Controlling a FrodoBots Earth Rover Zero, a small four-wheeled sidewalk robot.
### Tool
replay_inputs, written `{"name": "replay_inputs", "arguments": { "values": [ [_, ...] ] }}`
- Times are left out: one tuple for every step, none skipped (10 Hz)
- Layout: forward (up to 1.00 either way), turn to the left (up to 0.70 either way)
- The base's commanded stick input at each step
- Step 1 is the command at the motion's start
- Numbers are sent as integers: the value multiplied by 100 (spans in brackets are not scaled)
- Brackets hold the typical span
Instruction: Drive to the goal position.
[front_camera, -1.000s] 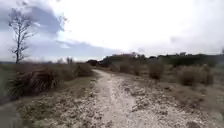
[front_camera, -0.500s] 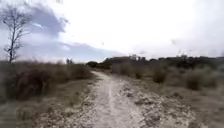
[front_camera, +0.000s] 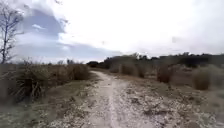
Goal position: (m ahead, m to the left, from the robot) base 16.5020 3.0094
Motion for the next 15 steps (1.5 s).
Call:
{"name": "replay_inputs", "arguments": {
  "values": [
    [70,0],
    [70,0],
    [70,0],
    [70,0],
    [70,0],
    [70,0],
    [70,0],
    [70,0],
    [70,0],
    [70,0],
    [70,0],
    [70,0],
    [70,0],
    [70,0],
    [70,0]
  ]
}}
